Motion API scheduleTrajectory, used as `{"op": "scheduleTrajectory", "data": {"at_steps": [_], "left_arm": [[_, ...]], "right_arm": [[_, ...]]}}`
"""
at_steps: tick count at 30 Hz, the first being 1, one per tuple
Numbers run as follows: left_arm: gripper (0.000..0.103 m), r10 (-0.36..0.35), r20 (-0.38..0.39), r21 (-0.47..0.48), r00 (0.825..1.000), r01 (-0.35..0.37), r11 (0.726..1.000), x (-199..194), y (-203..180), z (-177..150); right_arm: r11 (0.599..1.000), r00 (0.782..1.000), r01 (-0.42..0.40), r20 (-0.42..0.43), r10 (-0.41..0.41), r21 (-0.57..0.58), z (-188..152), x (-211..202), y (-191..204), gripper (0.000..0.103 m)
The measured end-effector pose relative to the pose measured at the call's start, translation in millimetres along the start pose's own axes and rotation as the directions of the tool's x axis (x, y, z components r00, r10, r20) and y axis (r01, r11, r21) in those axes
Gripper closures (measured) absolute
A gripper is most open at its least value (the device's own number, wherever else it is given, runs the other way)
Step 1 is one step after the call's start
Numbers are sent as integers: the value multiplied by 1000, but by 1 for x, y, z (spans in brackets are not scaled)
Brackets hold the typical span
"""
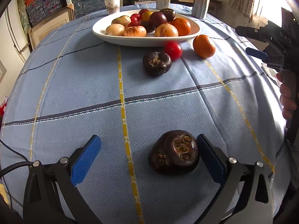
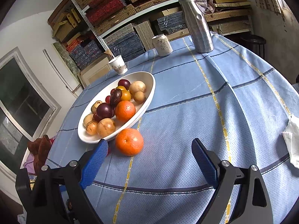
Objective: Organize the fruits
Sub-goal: 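Move the left tool to a dark brown fruit and close on it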
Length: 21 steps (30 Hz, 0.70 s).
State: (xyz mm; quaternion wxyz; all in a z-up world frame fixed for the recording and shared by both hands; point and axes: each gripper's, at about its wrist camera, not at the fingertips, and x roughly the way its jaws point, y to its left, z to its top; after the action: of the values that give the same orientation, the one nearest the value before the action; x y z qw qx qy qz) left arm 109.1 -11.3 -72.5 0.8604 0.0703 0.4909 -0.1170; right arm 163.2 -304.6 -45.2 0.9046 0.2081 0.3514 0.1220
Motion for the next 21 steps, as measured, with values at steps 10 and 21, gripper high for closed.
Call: {"op": "scheduleTrajectory", "data": {"at_steps": [10,21], "left_arm": [[5,42,85,89,996,-50,995,-18,-22,-7],[58,-48,99,130,994,35,991,-24,-32,-12]], "right_arm": [[1000,1000,3,-16,-3,5,-3,2,0,11],[1000,1000,1,-29,-1,-1,-3,5,2,10]]}}
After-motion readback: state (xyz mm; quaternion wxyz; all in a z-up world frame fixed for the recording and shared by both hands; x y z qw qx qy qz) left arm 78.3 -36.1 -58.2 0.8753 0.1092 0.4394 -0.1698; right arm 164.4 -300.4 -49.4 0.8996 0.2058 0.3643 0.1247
